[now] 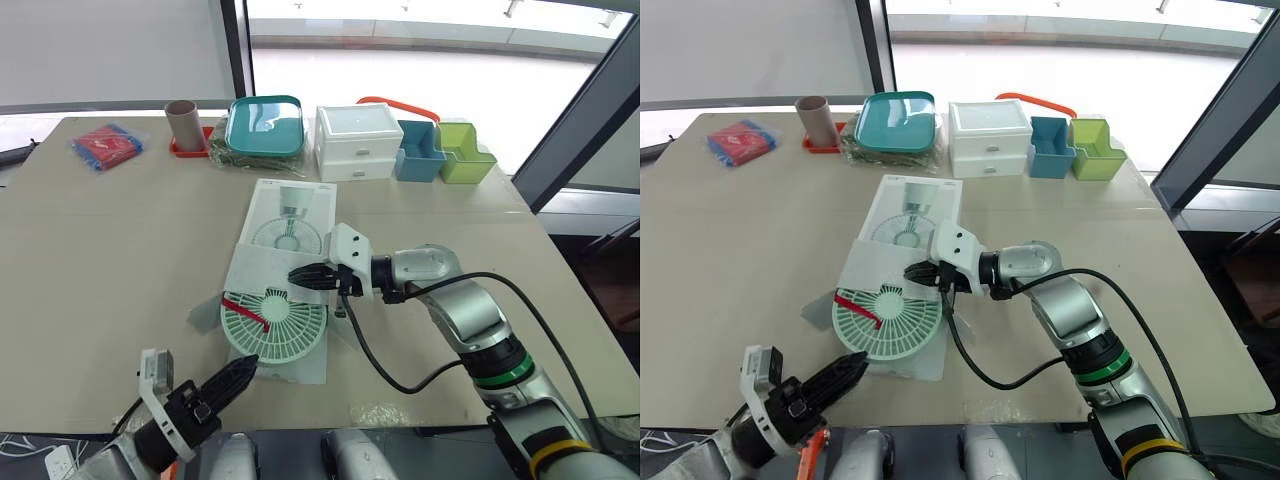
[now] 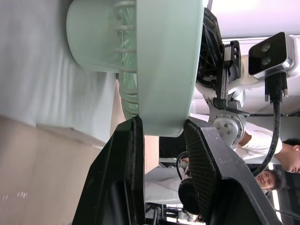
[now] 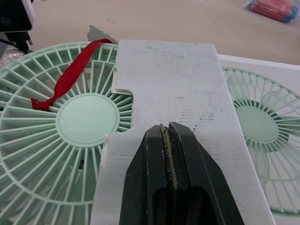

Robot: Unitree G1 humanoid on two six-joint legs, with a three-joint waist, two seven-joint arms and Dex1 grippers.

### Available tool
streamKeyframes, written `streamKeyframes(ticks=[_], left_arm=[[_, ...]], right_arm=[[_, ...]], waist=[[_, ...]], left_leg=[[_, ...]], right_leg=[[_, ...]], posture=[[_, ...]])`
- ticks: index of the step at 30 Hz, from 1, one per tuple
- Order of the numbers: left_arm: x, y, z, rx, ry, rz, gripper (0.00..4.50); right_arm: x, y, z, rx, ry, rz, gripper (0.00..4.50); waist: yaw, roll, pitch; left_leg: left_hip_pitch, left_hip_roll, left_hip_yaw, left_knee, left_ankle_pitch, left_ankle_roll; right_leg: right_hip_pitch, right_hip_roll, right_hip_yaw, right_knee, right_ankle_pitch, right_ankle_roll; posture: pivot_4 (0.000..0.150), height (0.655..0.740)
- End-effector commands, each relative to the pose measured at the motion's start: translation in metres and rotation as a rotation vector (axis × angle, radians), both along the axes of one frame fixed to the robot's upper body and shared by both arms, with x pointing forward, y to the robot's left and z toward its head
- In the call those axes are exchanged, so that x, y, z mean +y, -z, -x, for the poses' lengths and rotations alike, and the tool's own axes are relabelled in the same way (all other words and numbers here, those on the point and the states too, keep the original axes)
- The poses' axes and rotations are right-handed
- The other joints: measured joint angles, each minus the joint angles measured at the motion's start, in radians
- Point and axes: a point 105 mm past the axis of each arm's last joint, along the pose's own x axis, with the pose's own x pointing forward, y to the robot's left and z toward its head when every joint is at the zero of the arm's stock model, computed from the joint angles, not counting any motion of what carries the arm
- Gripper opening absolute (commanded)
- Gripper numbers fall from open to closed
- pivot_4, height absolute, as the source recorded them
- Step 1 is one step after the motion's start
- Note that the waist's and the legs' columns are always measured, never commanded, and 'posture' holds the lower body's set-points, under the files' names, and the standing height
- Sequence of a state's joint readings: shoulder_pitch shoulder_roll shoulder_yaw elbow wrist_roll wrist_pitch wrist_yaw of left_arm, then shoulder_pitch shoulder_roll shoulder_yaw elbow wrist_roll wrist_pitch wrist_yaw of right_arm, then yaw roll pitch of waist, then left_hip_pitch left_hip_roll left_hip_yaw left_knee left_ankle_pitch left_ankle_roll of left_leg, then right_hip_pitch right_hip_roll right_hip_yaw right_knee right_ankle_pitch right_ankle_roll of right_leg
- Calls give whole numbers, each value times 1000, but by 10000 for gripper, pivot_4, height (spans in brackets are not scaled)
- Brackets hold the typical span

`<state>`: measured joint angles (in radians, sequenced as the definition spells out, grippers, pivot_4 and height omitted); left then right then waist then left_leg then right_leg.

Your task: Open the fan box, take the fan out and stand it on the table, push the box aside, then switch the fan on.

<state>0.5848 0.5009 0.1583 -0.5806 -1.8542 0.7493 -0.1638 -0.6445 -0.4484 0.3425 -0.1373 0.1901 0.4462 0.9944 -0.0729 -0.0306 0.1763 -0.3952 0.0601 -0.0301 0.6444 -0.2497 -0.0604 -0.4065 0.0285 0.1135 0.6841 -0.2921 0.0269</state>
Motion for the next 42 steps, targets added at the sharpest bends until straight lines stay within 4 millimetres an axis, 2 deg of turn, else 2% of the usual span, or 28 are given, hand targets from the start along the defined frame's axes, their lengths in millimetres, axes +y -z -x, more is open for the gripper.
streamKeyframes(ticks=[1,3,5,6,8,10,13,14,21,25,31,37,41,42], left_arm=[[0,-3,5,-13,23,-25,10572],[0,-2,6,-37,41,-50,10572],[0,-6,9,-66,50,-57,20908],[0,-7,9,-75,50,-56,21363],[2,-11,9,-88,40,-44,28919],[3,-12,10,-98,42,-59,32799],[6,-12,12,-108,45,-91,43170],[11,-10,10,-101,29,-108,44493],[24,-10,0,-118,19,-141,44493],[27,-20,-11,-169,33,-121,44493],[23,-26,-31,-196,87,-98,44493],[19,-19,-40,-181,95,-129,44493],[22,-21,-38,-182,75,-116,34779],[22,-21,-37,-180,76,-118,30489]], right_arm=[[-1,-1,-4,-13,20,7,0],[-1,-1,-4,-11,18,7,0],[-1,-1,-4,-11,16,5,0],[-1,-2,-4,-11,15,4,0],[-2,0,-5,19,33,34,0],[0,0,-6,44,45,62,0],[5,5,-9,51,48,62,0],[5,4,-9,35,49,45,0],[2,-1,-7,-6,48,3,0],[0,-1,-6,-13,51,2,0],[-1,-2,-7,-21,59,0,0],[-1,-2,-7,-23,64,-2,0],[-2,-2,-6,-24,64,0,0],[-2,-2,-6,-24,64,-1,0]], waist=[[0,0,0],[0,0,0],[0,0,0],[-1,0,0],[-1,0,0],[-1,0,0],[-2,0,1],[-2,0,0],[-2,0,0],[-2,0,0],[-1,0,0],[-1,0,0],[-1,0,0],[-1,0,0]], left_leg=[[0,0,0,0,0,0],[0,0,0,0,0,0],[0,0,0,0,0,0],[0,0,0,-1,0,0],[0,0,1,-1,0,0],[0,0,1,-1,0,0],[1,0,1,-1,1,-1],[1,0,1,-1,1,-1],[1,0,1,-3,1,-1],[1,0,0,-3,1,-2],[1,0,-1,-3,1,-2],[1,0,-1,-3,1,-2],[1,0,-1,-3,1,-2],[1,0,-1,-3,1,-2]], right_leg=[[0,0,0,0,0,0],[0,0,0,0,0,0],[0,0,0,0,0,0],[0,0,0,0,0,0],[0,0,0,0,0,0],[0,-1,0,0,0,0],[0,-1,0,0,0,-1],[0,-1,0,0,0,-1],[-1,-1,0,0,0,-1],[0,-1,-1,0,0,-1],[0,-1,-2,0,0,-1],[0,-1,-2,0,0,-1],[0,-1,-2,0,0,-1],[0,-1,-2,0,0,-1]], posture=[[1500,7400],[1500,7400],[1500,7400],[1500,7400],[1500,7400],[1500,7400],[1500,7400],[1500,7400],[1500,7400],[1500,7400],[1500,7400],[1500,7400],[1500,7400],[1500,7400]])
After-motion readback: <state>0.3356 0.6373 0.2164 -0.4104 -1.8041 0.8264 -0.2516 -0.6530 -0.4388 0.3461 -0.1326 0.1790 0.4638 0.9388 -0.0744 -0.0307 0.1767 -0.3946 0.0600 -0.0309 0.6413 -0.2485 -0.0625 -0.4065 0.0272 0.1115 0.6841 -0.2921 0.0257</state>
